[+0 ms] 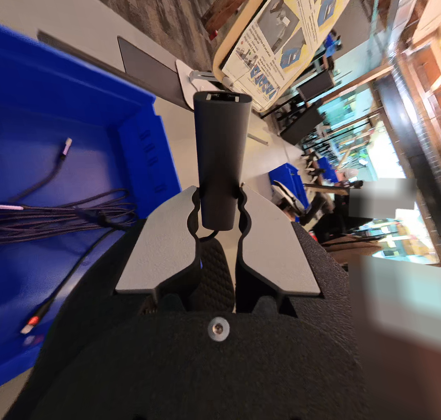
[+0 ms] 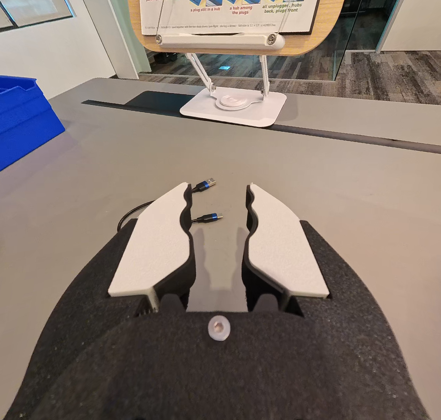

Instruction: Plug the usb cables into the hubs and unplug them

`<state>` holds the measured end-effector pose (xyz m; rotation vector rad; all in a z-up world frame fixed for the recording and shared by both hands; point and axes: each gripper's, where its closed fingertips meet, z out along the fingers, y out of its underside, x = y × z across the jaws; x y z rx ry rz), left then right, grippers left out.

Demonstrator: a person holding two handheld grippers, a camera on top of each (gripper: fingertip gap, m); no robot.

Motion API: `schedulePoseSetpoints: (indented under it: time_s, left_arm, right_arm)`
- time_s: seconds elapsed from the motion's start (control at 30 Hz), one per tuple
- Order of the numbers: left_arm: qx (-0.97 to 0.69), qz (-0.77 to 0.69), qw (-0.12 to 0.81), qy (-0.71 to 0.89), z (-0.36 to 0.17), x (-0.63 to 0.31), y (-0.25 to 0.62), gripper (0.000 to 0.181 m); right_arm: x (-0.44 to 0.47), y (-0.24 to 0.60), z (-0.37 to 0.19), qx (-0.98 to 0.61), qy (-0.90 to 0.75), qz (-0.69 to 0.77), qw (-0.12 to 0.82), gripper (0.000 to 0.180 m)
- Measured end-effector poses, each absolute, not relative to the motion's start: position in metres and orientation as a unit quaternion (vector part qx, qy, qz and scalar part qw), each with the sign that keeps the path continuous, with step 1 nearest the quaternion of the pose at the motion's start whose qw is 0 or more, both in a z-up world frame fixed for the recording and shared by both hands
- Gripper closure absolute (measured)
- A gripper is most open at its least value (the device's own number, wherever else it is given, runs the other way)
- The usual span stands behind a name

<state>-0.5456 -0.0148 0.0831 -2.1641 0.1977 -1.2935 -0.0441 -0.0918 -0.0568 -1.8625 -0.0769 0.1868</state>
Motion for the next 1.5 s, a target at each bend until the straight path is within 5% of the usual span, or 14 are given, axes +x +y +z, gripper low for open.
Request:
schedulePoseSetpoints:
  time_s: [0.33,0.63,1.1,1.5]
  left_arm:
    - [-0.845,-0.340,0.333,0.241,0.194,-0.492,-0.041,0.151]
    - [-0.824,-0.358,0.276,0.343,0.207,-0.378,-0.071,0.151]
    - [-0.840,-0.312,0.156,0.415,0.119,-0.272,-0.069,0.151]
    - [-0.842,-0.109,0.095,0.519,-0.052,-0.239,-0.059,0.151]
  right_arm:
    - [-0.041,-0.093,-0.056,-0.799,-0.028,0.081,0.595,0.137]
    - [-0.038,-0.094,-0.052,-0.794,-0.023,0.085,0.602,0.137]
    - [-0.033,-0.095,-0.053,-0.794,-0.018,0.087,0.601,0.137]
    - [-0.032,-0.095,-0.052,-0.793,-0.016,0.093,0.602,0.136]
